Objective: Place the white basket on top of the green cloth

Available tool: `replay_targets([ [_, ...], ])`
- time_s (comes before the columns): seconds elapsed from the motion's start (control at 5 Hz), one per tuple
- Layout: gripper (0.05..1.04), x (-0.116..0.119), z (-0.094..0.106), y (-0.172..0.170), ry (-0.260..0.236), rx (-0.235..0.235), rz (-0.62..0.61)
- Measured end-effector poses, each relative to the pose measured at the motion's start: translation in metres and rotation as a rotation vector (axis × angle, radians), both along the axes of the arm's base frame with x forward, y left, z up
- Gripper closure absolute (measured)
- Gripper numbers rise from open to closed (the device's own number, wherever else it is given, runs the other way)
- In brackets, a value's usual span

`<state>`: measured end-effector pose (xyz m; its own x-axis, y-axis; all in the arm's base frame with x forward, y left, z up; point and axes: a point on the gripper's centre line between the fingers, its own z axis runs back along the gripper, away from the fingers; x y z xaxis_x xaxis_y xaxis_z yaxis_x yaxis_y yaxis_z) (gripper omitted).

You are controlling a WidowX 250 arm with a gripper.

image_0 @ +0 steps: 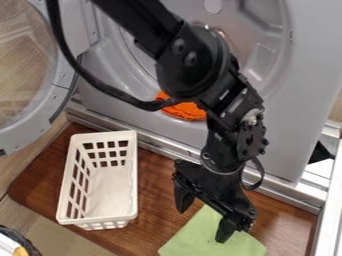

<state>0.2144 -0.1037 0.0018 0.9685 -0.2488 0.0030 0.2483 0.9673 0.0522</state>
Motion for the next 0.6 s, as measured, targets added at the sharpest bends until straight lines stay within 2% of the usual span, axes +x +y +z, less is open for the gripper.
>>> replay_targets([
  [0.2, 0.083, 0.004, -0.003, 0.027, 0.004, 0.039, 0.088],
  [0.6, 0.083, 0.017, 0.004, 0.061, -0.027, 0.033, 0.252],
])
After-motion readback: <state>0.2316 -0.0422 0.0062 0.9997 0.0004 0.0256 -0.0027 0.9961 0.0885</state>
